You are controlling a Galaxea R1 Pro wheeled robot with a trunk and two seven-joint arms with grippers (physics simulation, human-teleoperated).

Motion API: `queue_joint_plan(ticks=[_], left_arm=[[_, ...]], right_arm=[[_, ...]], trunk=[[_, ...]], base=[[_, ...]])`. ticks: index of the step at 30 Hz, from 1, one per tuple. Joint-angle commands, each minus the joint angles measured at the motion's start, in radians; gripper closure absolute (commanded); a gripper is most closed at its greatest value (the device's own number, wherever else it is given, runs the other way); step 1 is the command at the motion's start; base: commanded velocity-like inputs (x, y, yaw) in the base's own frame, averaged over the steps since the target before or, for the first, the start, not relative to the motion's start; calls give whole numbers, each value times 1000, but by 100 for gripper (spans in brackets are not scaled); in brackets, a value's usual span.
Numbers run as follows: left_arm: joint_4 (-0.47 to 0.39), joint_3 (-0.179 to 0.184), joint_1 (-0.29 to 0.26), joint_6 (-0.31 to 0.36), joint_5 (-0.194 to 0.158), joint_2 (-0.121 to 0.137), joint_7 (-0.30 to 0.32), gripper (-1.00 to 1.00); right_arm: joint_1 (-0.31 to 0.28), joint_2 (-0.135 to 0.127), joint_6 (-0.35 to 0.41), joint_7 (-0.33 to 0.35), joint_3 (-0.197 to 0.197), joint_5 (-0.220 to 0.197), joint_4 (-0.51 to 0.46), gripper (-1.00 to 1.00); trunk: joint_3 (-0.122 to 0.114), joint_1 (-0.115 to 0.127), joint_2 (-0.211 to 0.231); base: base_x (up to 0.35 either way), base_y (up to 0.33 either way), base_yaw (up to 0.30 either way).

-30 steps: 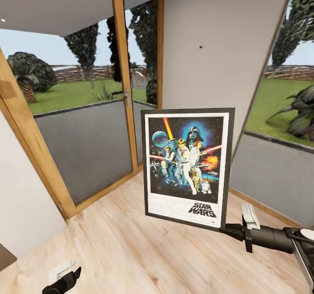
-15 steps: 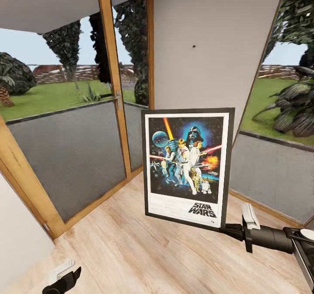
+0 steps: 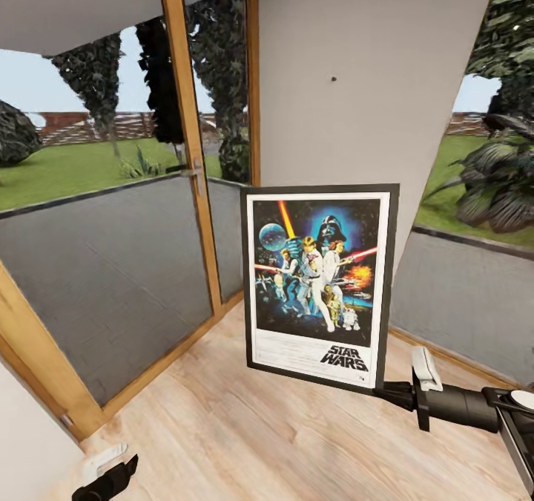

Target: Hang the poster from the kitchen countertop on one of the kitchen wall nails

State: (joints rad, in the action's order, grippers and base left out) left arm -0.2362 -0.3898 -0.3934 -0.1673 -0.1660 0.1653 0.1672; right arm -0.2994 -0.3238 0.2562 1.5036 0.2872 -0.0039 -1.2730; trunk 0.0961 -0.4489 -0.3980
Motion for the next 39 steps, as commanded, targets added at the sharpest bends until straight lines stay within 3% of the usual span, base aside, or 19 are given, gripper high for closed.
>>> queue_joint_plan(ticks=[1,32,39], left_arm=[[2,-2,-1,-1,-10,0,8,-100],[1,-1,-1,-1,-10,0,8,-100],[1,-1,-1,-1,-10,0,8,-100]], right_arm=[[-1,0,14,6,0,-1,0,100],[-1,0,14,6,0,-1,0,100],[-1,0,14,6,1,0,0,100]], trunk=[[1,-1,-2],[-25,-1,-2],[-27,-1,-2]], base=[[269,238,-261],[269,241,-266],[268,265,-72]])
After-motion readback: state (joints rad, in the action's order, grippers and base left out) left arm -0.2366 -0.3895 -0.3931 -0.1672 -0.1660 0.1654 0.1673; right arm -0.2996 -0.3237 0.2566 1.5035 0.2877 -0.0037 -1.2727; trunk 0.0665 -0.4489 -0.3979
